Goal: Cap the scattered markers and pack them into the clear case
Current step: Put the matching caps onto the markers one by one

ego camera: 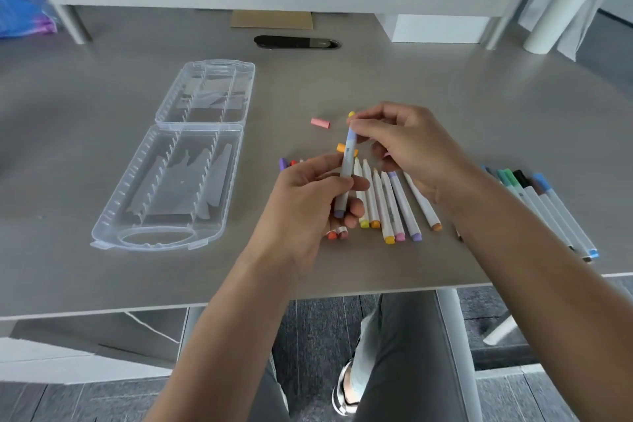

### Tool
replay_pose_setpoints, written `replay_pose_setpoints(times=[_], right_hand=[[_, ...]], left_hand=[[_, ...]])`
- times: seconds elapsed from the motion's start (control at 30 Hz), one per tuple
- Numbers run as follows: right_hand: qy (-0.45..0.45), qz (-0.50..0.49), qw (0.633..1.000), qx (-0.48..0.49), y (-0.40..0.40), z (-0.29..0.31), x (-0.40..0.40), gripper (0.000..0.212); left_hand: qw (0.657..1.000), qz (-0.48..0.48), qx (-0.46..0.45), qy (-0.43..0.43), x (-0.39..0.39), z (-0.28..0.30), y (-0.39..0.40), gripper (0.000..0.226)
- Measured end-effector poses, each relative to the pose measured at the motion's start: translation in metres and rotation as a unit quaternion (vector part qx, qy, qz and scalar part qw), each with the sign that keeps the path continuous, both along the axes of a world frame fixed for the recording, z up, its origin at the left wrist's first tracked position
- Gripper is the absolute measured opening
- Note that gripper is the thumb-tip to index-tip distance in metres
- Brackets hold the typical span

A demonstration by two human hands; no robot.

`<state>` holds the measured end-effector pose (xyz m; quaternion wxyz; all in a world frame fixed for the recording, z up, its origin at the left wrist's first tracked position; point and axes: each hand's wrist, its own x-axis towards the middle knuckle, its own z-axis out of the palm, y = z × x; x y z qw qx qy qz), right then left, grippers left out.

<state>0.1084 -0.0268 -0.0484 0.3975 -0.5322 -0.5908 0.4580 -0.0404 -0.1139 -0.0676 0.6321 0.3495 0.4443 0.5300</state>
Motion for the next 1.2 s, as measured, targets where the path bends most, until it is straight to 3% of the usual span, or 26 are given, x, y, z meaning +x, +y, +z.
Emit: replay_pose_setpoints(times=[0.23, 0.5, 0.73, 0.87, 1.07, 1.2], right_hand=[[-0.009, -0.013, 1.000, 0.007, -0.010, -0.008, 0.005, 0.009], [0.017, -0.044, 0.998, -0.041, 0.000, 0.010, 0.006, 0.016], [-0.182, 0.017, 0.983, -0.017, 0.010, 0.001, -0.001, 0.016], [-0.321, 0.032, 0.944, 0.073, 0.010, -0.011, -0.017, 0.016], [-0.386, 0.002, 0.917, 0.106, 0.007, -0.013, -0.009, 0.016], [-0.431, 0.015, 0.899, 0.071, -0.001, -0.008, 0.000, 0.020]], left_hand=[[1.000, 0.005, -0.015, -0.016, 0.010, -0.003, -0.004, 0.025], [0.995, 0.049, 0.036, 0.082, 0.005, 0.000, -0.011, 0.024], [0.995, 0.067, 0.038, 0.064, -0.012, -0.001, -0.019, 0.024], [0.996, 0.068, 0.033, 0.054, -0.013, -0.001, -0.022, 0.027], [0.996, 0.070, 0.022, 0.041, -0.016, -0.001, -0.024, 0.025], [0.996, 0.069, 0.028, 0.043, -0.016, -0.001, -0.022, 0.025]])
